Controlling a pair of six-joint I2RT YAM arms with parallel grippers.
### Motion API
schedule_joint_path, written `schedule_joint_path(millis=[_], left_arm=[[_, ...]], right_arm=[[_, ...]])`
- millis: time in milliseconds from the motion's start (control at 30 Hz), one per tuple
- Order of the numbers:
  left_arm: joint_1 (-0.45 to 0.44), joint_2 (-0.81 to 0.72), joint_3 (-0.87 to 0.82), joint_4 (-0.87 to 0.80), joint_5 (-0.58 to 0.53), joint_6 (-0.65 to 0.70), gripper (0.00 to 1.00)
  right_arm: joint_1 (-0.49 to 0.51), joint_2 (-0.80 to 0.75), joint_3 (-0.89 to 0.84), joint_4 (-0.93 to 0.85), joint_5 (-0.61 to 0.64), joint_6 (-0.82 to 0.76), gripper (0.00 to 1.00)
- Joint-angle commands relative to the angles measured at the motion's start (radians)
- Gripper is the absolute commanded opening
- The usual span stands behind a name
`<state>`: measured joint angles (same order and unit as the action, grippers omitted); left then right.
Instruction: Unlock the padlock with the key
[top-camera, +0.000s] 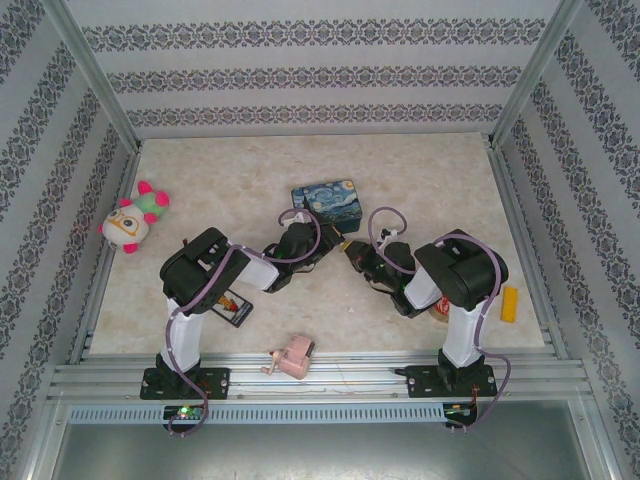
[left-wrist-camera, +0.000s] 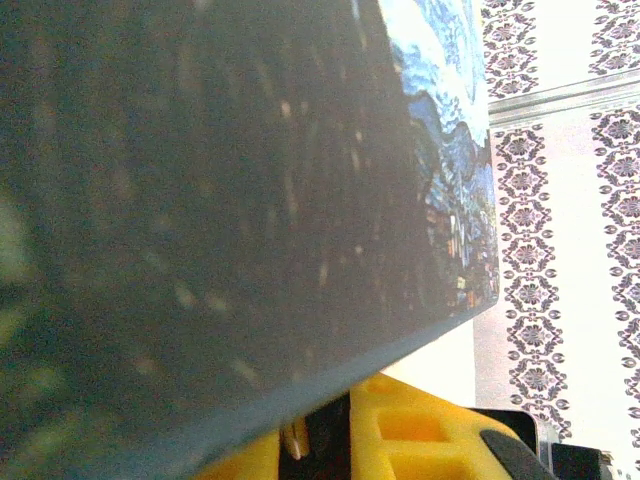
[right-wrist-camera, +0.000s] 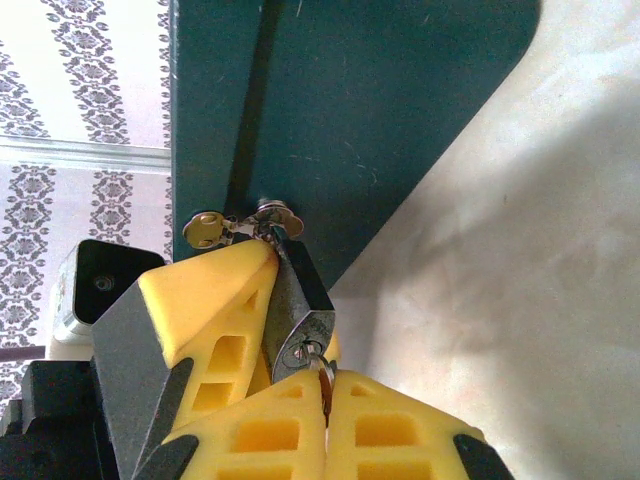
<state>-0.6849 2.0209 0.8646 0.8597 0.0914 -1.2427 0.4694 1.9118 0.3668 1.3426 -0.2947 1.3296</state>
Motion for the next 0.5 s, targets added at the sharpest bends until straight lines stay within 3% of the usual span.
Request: schedule_joint_path(millis=[0, 333, 467], left_arm=[[-0.007, 0.008, 0.008, 0.051, 0.054, -0.004, 0.17], [-0.034, 0.030, 0.013, 0.058, 0.080, -0.006, 0.05], [-0.030, 0.024, -0.004, 0.070, 0.067, -0.011, 0.04]], right_arm=[[0.012, -0.027, -0.003, 0.044, 0.016, -0.036, 0.00], [0.003, -0.033, 0.061, 0.044, 0.001, -0.043, 0.02], [-0.021, -0.051, 0.023, 0.039, -0.024, -0.076, 0.28]])
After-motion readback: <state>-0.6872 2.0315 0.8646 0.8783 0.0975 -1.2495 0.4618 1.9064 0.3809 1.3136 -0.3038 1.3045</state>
